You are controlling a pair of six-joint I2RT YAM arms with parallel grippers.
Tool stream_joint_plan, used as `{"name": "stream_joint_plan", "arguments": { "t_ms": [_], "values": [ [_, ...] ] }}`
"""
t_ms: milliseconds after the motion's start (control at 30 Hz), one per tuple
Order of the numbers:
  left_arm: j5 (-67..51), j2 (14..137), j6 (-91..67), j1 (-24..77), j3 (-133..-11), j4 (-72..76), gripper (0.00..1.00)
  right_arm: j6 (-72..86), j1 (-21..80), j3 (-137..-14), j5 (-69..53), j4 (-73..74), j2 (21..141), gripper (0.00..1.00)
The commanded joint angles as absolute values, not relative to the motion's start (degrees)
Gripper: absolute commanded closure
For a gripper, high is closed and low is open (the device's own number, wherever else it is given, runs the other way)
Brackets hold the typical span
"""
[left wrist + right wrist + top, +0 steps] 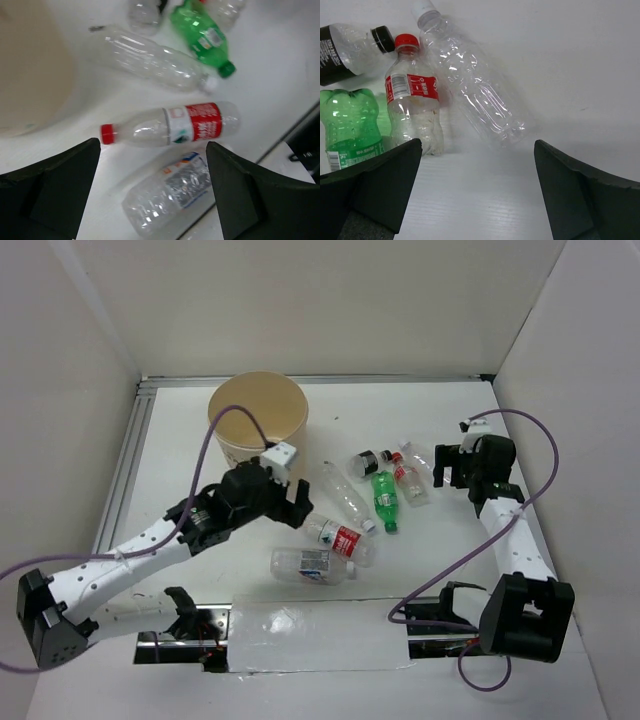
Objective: Put the plastic bottles in the bin
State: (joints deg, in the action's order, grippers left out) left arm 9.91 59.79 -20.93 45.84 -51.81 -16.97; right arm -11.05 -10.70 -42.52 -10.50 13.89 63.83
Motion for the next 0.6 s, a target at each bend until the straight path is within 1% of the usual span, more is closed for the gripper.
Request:
{"name": "stream_joint_plan", "arguments": {
  "t_ms": [0,67,100,200,233,267,300,333,367,400,433,467,500,533,567],
  "values": [
    [12.64,63.62,-20.39,52.71,-55.89,-23.12,0.0,-12.82,-11.43,-45.78,-12.74,15.73,63.02,0.0],
    [13.97,67.39,-19.09,57.1,-56.43,-23.82,0.02,-14.14,-11.43,-46.66,-12.74,17.3,64.68,0.0],
    [13.97,68.54,-18.46,58.26,-57.82,-23.82,0.04,-15.28,-11.43,-47.19,-13.35,18.18,65.3,0.0],
    [13.18,72.94,-14.52,61.52,-59.41,-24.35,0.15,-17.04,-11.95,-48.51,-13.36,21.35,68.02,0.0],
    [12.31,73.73,-13.37,62.22,-60.11,-24.87,0.2,-17.05,-13.35,-48.52,-13.88,21.97,68.55,0.0],
    [11.7,74.61,-12.14,63.27,-60.12,-24.87,0.28,-17.66,-13.88,-48.52,-15.02,21.97,69.25,0.0],
    [10.82,76.36,-10.04,63.8,-60.99,-24.87,0.34,-17.67,-13.89,-48.52,-16.16,22.76,69.26,0.0],
    [10.29,77.16,-8.98,63.81,-61.69,-25.74,0.38,-18.54,-15.37,-49.12,-17.48,22.76,69.87,0.42],
    [9.5,77.78,-7.83,64.5,-61.7,-25.75,0.44,-18.54,-15.38,-49.13,-18.71,23.46,69.87,0.77],
    [8.71,78.57,-6.87,65.03,-61.7,-26.36,0.47,-18.02,-16.16,-49.13,-19.68,23.47,69.87,0.94],
    [8.18,79.97,-5.2,65.04,-61.7,-26.37,0.47,-18.02,-16.17,-49.13,-20.47,23.47,69.87,0.94],
    [7.48,80.76,-4.4,65.04,-61.7,-26.37,0.44,-18.02,-16.17,-49.13,-20.48,23.47,70.48,0.69],
    [6.95,81.55,-3.79,65.04,-61.7,-26.37,0.41,-18.02,-16.17,-49.13,-21.26,23.99,71.18,0.47],
    [6.42,82.43,-3.17,65.65,-61.7,-26.98,0.29,-18.8,-16.17,-49.13,-21.79,23.99,71.19,0.28],
    [5.72,84.01,-2.38,65.65,-61.7,-26.98,0.23,-19.33,-16.17,-49.65,-22.32,24.78,71.97,0.15]
  ]
}}
